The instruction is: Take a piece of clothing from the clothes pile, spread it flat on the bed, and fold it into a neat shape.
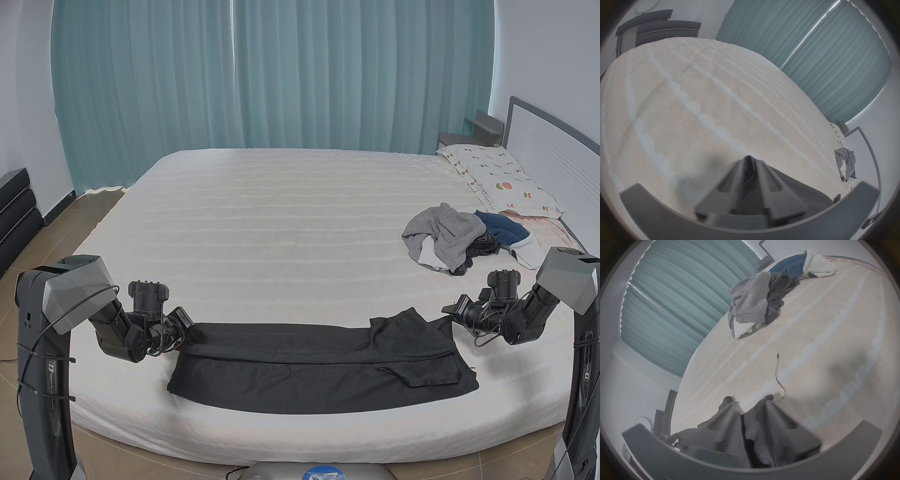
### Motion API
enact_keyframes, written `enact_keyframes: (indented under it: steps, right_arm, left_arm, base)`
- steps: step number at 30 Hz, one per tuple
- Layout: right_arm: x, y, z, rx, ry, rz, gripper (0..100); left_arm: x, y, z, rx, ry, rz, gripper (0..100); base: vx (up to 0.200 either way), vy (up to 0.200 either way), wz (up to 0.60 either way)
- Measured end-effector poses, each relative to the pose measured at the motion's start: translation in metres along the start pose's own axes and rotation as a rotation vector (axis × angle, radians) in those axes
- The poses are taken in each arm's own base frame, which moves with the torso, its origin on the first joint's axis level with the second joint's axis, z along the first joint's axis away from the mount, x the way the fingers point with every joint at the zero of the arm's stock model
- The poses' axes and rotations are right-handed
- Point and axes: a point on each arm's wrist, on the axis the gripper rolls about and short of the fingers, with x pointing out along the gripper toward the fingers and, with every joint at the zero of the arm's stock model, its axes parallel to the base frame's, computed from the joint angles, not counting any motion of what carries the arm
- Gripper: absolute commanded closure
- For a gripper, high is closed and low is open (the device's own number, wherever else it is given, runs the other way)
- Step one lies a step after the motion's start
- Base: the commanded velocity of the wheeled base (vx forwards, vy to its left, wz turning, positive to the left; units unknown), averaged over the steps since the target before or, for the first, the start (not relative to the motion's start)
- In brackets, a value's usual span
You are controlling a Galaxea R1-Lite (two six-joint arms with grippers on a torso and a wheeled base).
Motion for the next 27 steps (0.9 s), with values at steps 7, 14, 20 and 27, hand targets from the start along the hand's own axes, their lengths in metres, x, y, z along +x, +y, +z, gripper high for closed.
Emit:
enact_keyframes:
  steps: [7, 14, 20, 27]
  right_arm:
    - [-0.011, 0.012, 0.009, -0.019, -0.02, 0.032, 0]
    - [-0.017, 0.038, 0.001, -0.097, 0.039, 0.111, 0]
    - [-0.016, 0.042, -0.012, -0.15, 0.12, 0.111, 0]
    - [-0.016, 0.039, -0.017, -0.177, 0.188, 0.102, 0]
  left_arm:
    - [-0.002, 0.0, 0.0, -0.005, 0.001, 0.0, 0]
    - [-0.007, 0.006, 0.006, -0.022, -0.007, 0.01, 0]
    - [-0.009, 0.008, 0.009, -0.028, -0.009, 0.01, 0]
    - [-0.011, 0.009, 0.007, -0.027, 0.001, 0.015, 0]
  base:
    - [0.0, 0.0, 0.0]
    - [0.0, 0.0, 0.0]
    - [0.0, 0.0, 0.0]
    - [0.0, 0.0, 0.0]
